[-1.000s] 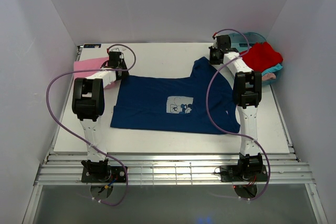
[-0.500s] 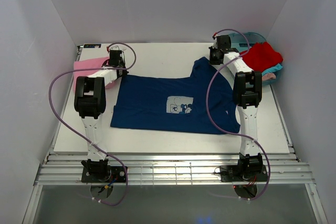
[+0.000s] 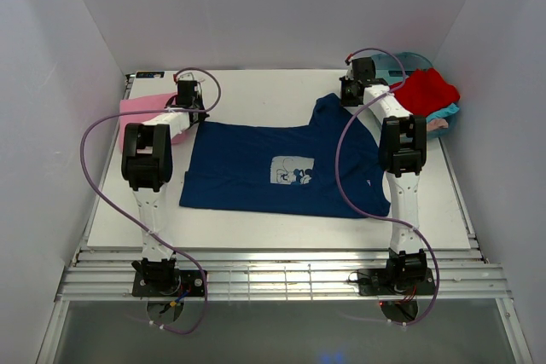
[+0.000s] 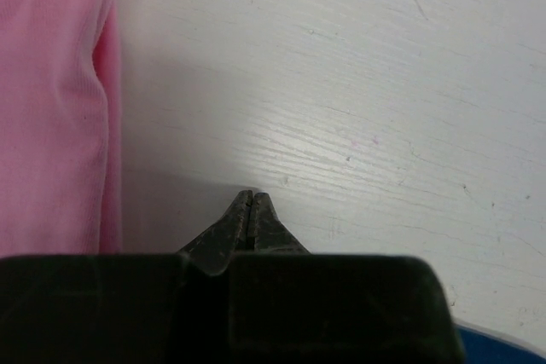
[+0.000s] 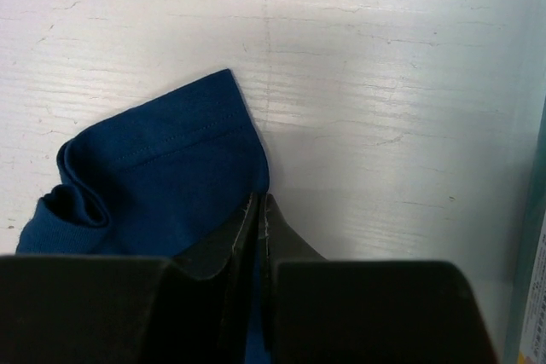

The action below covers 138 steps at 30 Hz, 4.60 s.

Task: Fold and stack the t-shirts
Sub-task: Grap the side of the flattened tshirt furthest away from the robot with both arms, then fold the other side of the tshirt into a rectangle

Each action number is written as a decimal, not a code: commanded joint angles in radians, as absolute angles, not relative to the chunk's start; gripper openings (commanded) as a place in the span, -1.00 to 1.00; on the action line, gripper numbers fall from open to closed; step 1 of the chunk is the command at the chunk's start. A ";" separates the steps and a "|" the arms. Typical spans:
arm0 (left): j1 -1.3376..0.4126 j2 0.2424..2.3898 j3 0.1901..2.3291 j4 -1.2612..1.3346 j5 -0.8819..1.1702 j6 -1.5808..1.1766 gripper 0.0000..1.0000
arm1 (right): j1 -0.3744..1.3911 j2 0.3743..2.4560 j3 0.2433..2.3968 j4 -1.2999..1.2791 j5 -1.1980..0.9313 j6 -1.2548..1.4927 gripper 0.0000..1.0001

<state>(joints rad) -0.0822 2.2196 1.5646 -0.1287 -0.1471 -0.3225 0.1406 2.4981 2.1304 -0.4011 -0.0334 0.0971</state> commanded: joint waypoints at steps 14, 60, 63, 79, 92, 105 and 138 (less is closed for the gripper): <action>-0.080 2.160 1.479 -0.244 -0.169 -0.356 -0.15 | 0.147 2.434 2.074 -0.454 -0.054 0.089 -0.85; -0.081 1.899 1.325 -0.195 -0.135 -0.411 -1.00 | 0.212 2.056 1.750 -0.462 0.030 0.100 -0.85; -0.081 1.862 1.275 -0.180 -0.135 -0.417 -1.00 | 0.221 2.013 1.681 -0.469 0.046 0.106 -0.85; -0.081 1.677 1.080 -0.204 -0.190 -0.410 -1.00 | 0.261 1.744 1.373 -0.525 0.087 0.141 -0.85; -0.078 1.563 1.002 -0.304 -0.317 -0.420 -1.00 | 0.271 1.565 1.272 -0.652 0.138 0.153 -0.85; -0.080 1.476 0.957 -0.298 -0.351 -0.442 -1.00 | 0.282 1.440 1.235 -0.730 0.167 0.173 -0.85; -0.080 1.585 0.988 -0.468 -0.371 -0.466 -0.99 | 0.302 1.407 1.071 -0.891 0.248 0.215 -0.84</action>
<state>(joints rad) -0.0807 1.5852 0.9565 -0.4236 -0.3336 -0.4572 0.2970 1.3956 1.0805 -0.8581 0.2150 0.2031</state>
